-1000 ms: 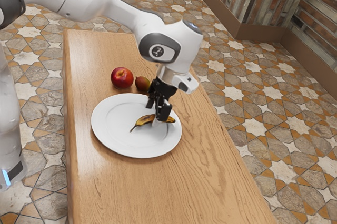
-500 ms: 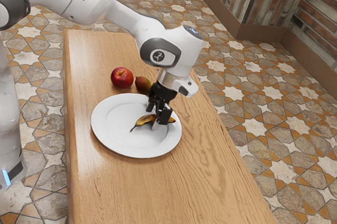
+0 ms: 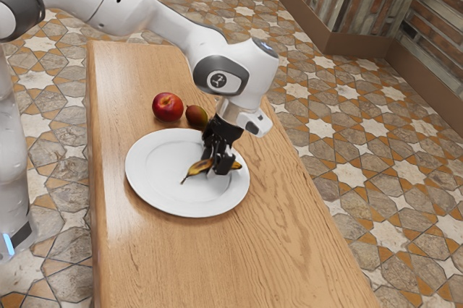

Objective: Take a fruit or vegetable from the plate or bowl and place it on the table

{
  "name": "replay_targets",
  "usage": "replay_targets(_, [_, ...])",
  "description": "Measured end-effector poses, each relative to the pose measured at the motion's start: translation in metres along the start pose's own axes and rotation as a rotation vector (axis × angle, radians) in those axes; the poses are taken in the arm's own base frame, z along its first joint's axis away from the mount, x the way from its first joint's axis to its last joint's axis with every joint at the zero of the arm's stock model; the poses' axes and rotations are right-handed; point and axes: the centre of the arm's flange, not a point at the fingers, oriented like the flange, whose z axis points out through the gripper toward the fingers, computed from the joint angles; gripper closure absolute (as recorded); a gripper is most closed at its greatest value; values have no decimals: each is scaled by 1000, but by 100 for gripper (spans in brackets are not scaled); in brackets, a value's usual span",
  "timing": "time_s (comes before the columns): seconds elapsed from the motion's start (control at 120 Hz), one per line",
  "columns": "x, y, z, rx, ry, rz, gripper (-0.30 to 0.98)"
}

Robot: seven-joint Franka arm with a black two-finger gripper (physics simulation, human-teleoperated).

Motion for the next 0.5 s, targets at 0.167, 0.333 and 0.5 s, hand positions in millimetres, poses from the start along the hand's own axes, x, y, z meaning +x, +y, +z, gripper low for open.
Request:
replay_targets(0.167, [0, 1, -3, 3, 7, -2, 49])
replay_targets(0.333, [1, 6, -13, 8, 26, 6, 54])
replay_targets(0.5, [1, 30, -33, 18, 64, 45, 54])
